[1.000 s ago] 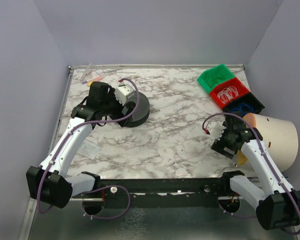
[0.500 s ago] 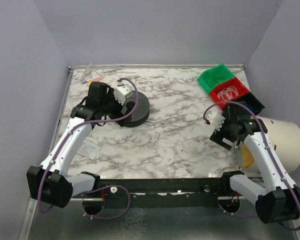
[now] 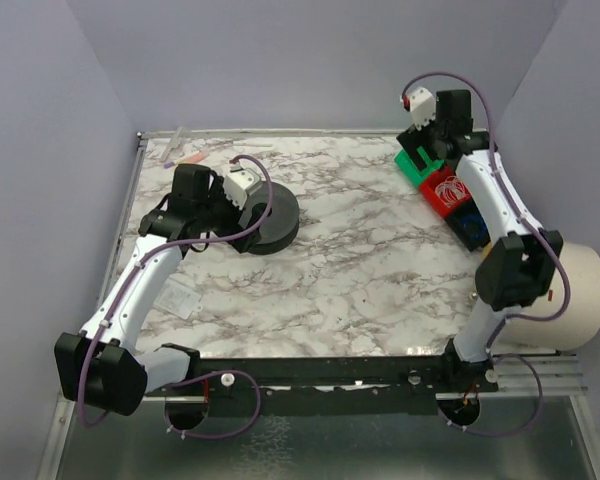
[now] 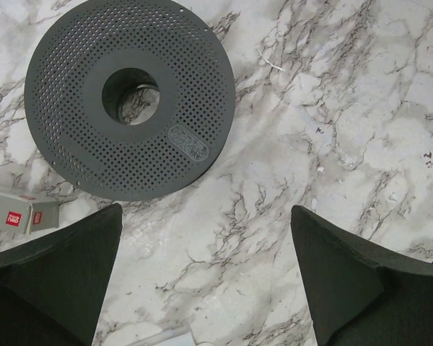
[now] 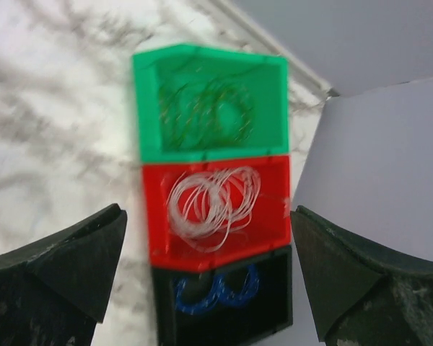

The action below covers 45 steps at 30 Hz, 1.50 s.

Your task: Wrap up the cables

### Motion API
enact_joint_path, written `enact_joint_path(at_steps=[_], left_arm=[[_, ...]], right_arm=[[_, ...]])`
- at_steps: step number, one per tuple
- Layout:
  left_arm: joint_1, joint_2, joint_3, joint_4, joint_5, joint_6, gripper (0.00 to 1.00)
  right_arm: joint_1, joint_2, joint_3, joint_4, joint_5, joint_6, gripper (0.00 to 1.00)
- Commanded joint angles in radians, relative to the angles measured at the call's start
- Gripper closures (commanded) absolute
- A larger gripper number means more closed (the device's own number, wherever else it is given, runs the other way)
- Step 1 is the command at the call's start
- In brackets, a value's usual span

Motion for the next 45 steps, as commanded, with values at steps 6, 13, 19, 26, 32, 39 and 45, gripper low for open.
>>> enact_joint_path(at_steps=[6,13,19,26,32,39,45], left_arm=[[0.028,0.010,-0.022,0.019,0.052,-0.012,0.01],[0.036,0.008,-0.024,0.022,0.048,-0.010,0.01],[0.037,0.026,-0.028,0.026,0.053,-0.010,0.01],[0.037,0.032,-0.029,0.026,0.051,-0.010,0.01],[0.039,0.036,-0.031,0.028,0.052,-0.010,0.01],[0.041,0.039,-0.032,0.029,0.053,-0.010,0.01],[0.043,0.046,-0.035,0.031,0.053,-0.010,0.01]], right_arm=[[-0.001,0.449,0.455,0.096,0.321,0.141,0.00],[-0.004,0.534,0.458,0.037,0.237,0.206,0.01],[-0.019,0.528,0.395,0.006,0.084,0.233,0.01],[-0.022,0.570,0.381,0.015,0.124,0.185,0.00],[-0.037,0.611,0.411,0.028,0.154,0.174,0.00],[-0.055,0.651,0.436,0.037,0.161,0.174,0.00],[-0.063,0.636,0.424,0.057,0.126,0.177,0.01]])
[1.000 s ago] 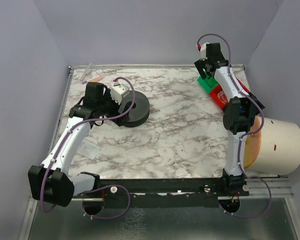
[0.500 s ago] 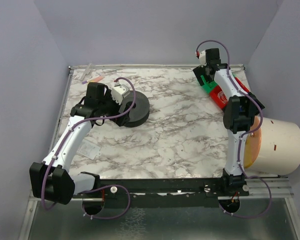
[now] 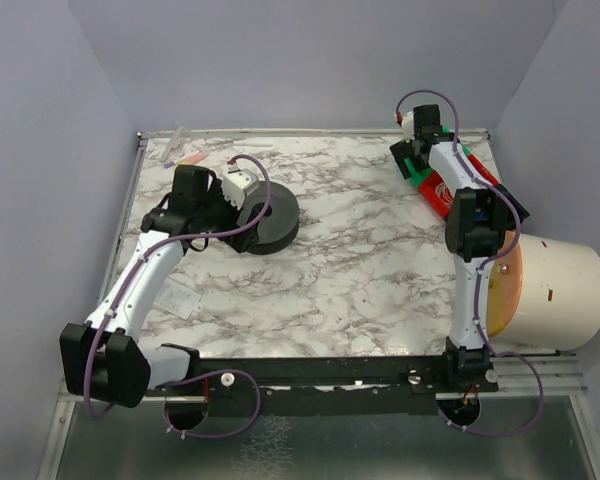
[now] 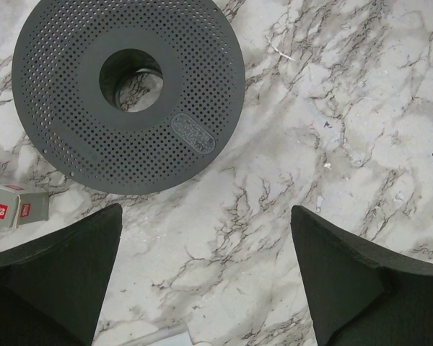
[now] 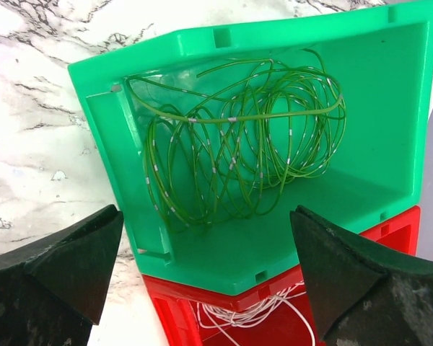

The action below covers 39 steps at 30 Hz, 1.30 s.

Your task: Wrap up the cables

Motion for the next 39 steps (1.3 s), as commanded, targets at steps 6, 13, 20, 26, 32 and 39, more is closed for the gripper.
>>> enact_joint_path(at_steps=[6,13,20,26,32,39], left_arm=[[0.007,0.013,-0.014,0.017,0.034,-0.003,0.01],[0.008,0.015,-0.016,0.018,0.037,-0.003,0.01],[0.012,0.018,-0.017,0.019,0.035,-0.001,0.01],[0.014,0.019,-0.017,0.019,0.037,-0.004,0.01],[0.017,0.019,-0.017,0.019,0.039,-0.004,0.01],[0.020,0.016,-0.018,0.019,0.041,-0.004,0.01]], right_arm=[[-0.017,-0.008,0.027,0.020,-0.079,-0.003,0.04],[-0.044,-0.003,0.067,0.006,-0.165,0.009,0.10],[-0.046,0.010,0.079,0.003,-0.193,-0.007,0.11],[-0.047,0.025,0.070,0.025,-0.159,-0.005,0.12],[-0.047,0.035,0.079,0.020,-0.156,-0.012,0.13],[-0.047,0.057,0.082,0.013,-0.149,-0.020,0.15]])
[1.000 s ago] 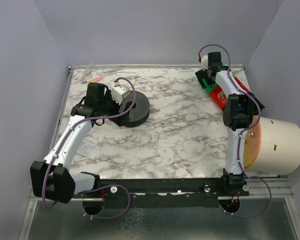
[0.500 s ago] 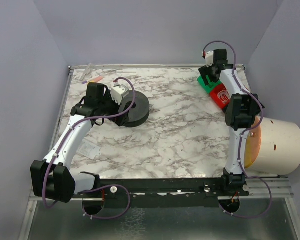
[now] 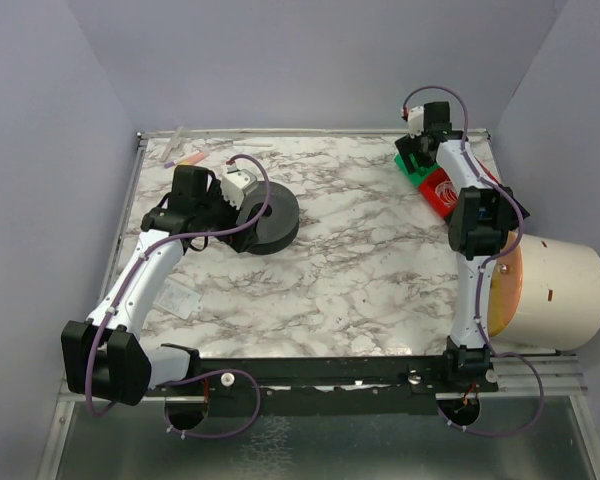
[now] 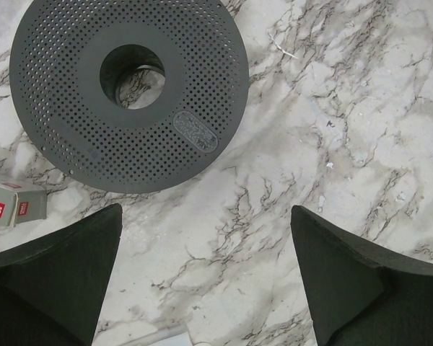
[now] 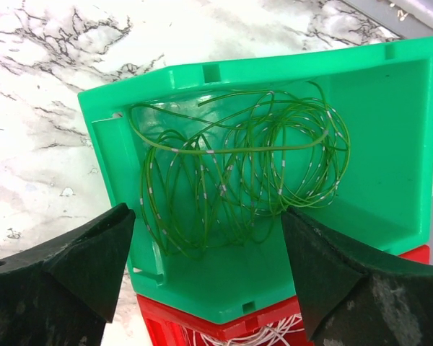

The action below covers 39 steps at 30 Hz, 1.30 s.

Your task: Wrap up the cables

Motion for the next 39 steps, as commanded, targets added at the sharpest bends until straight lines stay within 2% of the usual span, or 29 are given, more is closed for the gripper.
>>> enact_joint_path(at_steps=[1,5,21,39], left_arm=[[0.007,0.003,-0.010,0.013,0.035,-0.003,0.01],[0.008,0.006,-0.011,0.013,0.037,-0.004,0.01],[0.010,0.010,-0.011,0.014,0.044,-0.003,0.01],[0.014,0.010,-0.011,0.014,0.049,-0.004,0.01]], right_arm=[[-0.002,0.036,0.030,0.004,0.001,-0.014,0.16],[-0.003,0.032,0.030,0.013,-0.002,-0.007,0.23],[-0.026,0.015,0.054,0.009,-0.072,0.029,0.27],[-0.027,0.058,0.063,0.001,-0.023,0.010,0.34]])
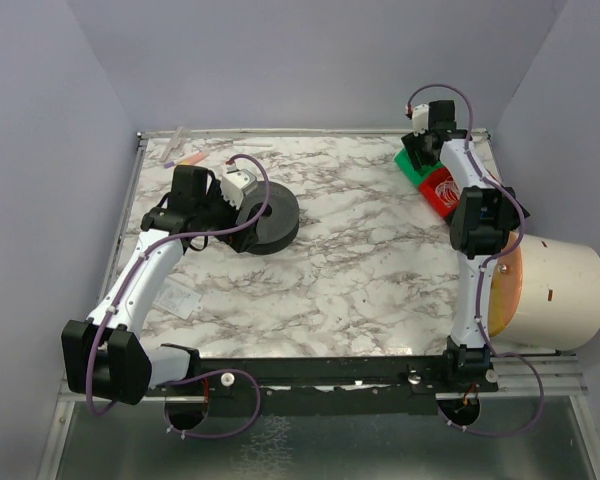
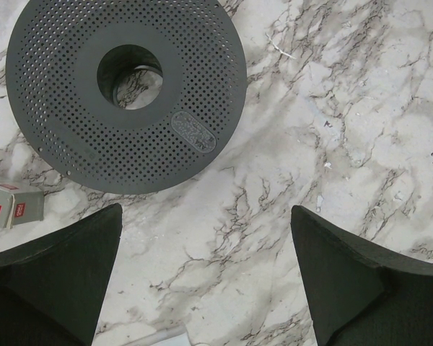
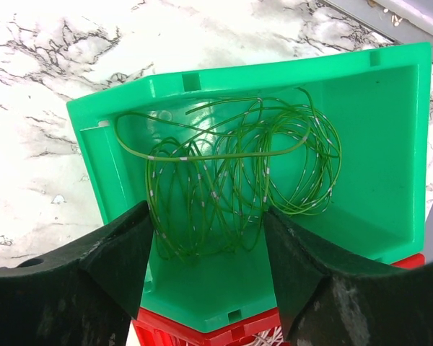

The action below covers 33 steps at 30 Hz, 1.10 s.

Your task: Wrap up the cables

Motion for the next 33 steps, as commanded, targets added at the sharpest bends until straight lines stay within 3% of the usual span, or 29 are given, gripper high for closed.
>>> enact_joint_path(at_steps=[1,6,19,22,26,31,33], left_arm=[[0.007,0.007,-0.011,0.013,0.038,-0.004,0.01],[0.009,0.009,-0.011,0.013,0.038,-0.003,0.01],[0.010,0.011,-0.011,0.013,0.042,-0.005,0.01],[0.010,0.011,-0.011,0.013,0.042,-0.005,0.01],[0.011,0.012,-0.011,0.013,0.042,-0.005,0.01],[0.011,0.010,-0.011,0.013,0.043,-0.004,0.01],[0.012,0.010,-0.010,0.013,0.043,-0.005,0.01]], right_arm=[[-0.005,0.043,0.042,-0.003,0.014,-0.001,0.37],[-0.006,0.043,0.039,-0.005,0.001,-0.001,0.52],[-0.005,0.070,0.051,-0.021,-0.002,-0.009,0.54],[-0.005,0.075,0.055,-0.023,-0.003,-0.010,0.61],[-0.005,0.057,0.055,-0.019,-0.003,-0.004,0.83],[-0.005,-0.029,0.058,-0.029,-0.020,0.004,0.98],[-0.006,-0.085,0.054,-0.032,-0.034,0.007,0.99]])
